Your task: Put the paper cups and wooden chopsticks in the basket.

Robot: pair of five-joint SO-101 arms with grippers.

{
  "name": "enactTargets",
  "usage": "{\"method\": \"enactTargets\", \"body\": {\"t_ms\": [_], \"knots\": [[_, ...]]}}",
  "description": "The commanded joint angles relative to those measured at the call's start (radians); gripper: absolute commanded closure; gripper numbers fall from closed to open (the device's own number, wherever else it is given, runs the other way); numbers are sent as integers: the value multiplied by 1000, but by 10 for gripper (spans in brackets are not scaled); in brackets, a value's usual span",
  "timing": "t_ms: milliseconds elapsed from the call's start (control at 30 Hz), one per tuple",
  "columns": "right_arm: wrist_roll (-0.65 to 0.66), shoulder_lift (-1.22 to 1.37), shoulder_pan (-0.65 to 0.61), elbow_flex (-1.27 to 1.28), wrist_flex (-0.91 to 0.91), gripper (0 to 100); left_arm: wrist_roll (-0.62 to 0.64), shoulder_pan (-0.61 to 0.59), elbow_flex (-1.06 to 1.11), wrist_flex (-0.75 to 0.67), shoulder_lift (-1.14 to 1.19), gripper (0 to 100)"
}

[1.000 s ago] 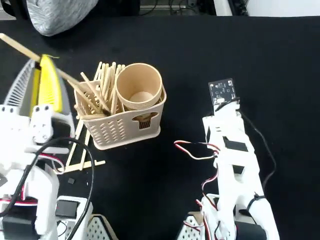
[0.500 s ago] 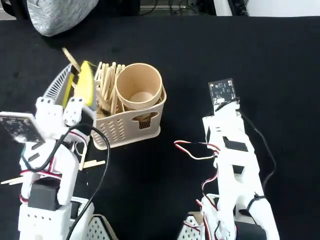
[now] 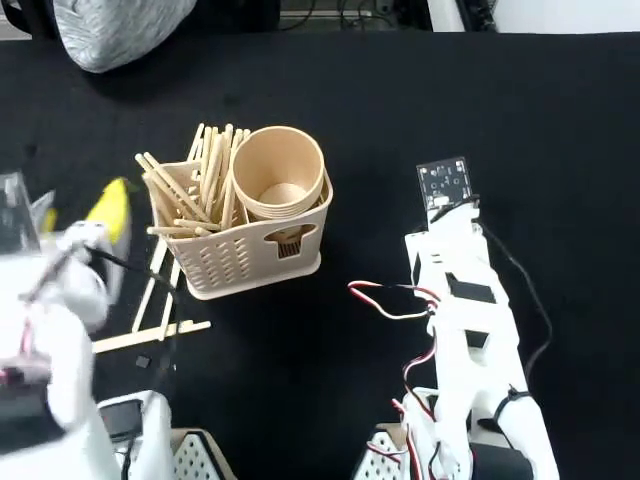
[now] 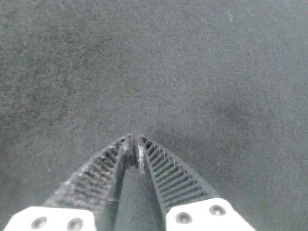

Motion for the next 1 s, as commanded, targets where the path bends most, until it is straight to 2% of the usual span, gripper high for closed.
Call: {"method": "enactTargets", "body": {"t_ms": [0, 133, 300, 367, 433, 600, 667, 967], "knots": [[8, 1, -14, -4, -18, 984, -252, -271, -74, 71, 273, 760], [8, 1, -14, -4, -18, 984, -384, -441, -56, 71, 473, 762], [8, 1, -14, -4, -18, 984, -479, -568, 71, 35, 611, 762], [8, 1, -14, -4, -18, 984, -466, -602, 176, -21, 634, 762], [8, 1, -15, -4, -18, 984, -367, -627, 303, -115, 643, 762], [8, 1, -15, -4, -18, 984, -29, -657, 602, -477, 640, 759], [8, 1, -15, -4, -18, 984, 75, -656, 668, -555, 644, 759], [8, 1, -15, -4, -18, 984, 299, -662, 699, -571, 646, 766]]}}
